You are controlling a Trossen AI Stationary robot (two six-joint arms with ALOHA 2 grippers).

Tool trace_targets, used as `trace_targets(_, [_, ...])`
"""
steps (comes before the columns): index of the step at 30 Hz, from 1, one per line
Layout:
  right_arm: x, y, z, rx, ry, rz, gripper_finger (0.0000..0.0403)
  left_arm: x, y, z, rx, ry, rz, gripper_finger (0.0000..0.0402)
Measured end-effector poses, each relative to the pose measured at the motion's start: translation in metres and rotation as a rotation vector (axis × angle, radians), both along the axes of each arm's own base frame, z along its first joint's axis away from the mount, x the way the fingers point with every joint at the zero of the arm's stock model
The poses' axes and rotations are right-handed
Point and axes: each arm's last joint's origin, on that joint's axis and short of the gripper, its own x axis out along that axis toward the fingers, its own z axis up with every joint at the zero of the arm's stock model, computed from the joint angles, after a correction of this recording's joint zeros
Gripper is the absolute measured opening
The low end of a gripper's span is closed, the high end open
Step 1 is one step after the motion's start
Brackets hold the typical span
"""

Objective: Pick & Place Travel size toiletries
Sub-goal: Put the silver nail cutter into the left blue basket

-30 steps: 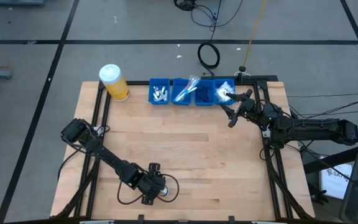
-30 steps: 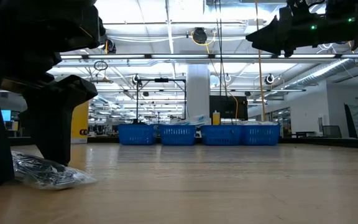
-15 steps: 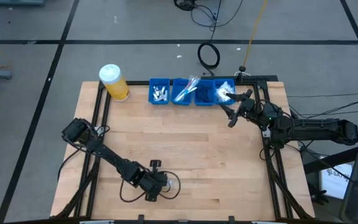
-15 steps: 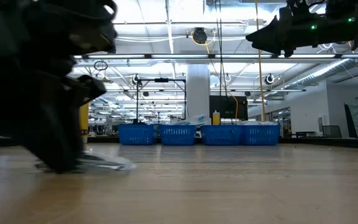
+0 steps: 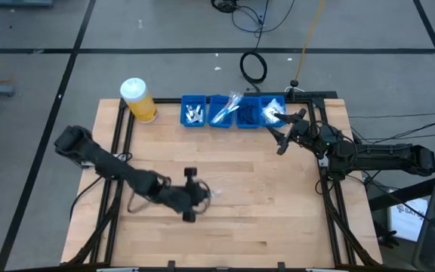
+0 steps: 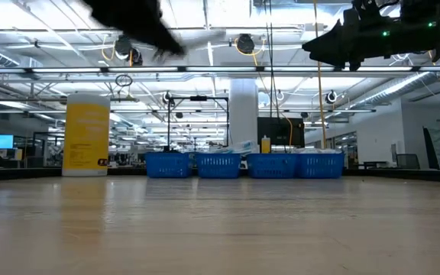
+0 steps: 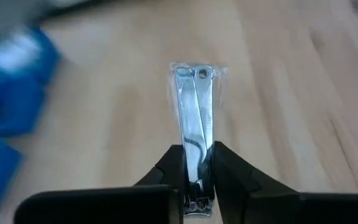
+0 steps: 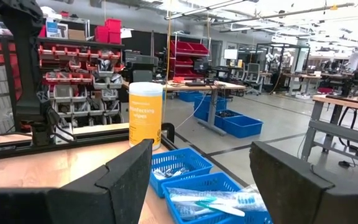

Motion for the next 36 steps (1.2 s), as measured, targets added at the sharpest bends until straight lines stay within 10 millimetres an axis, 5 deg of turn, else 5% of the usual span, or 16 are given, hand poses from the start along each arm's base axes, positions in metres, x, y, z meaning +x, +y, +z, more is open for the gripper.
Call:
trace_targets(9, [0.000, 0.000, 0.000, -0.002, 0.002, 0.000, 0.0256, -0.007, 0.074, 0.063, 0.094, -0.231, 0.218, 0.0033])
trace_targets(22, [0.000, 0.000, 0.000, -0.002, 0.006, 0.003, 0.0256, -0.012, 0.250, 0.063, -0.100, -0.334, 0.499, 0.0033])
trace_targets(28, [0.000, 0.000, 0.000, -0.015, 0.008, 0.000, 0.0256, -0.027, 0.307, 0.042, -0.198, -0.336, 0.755, 0.0033])
trace_targets(36, [0.000, 0.000, 0.000, -0.017, 0.006, -0.001, 0.0256, -0.021, 0.350, -0.023, -0.345, -0.223, 0.968, 0.0033])
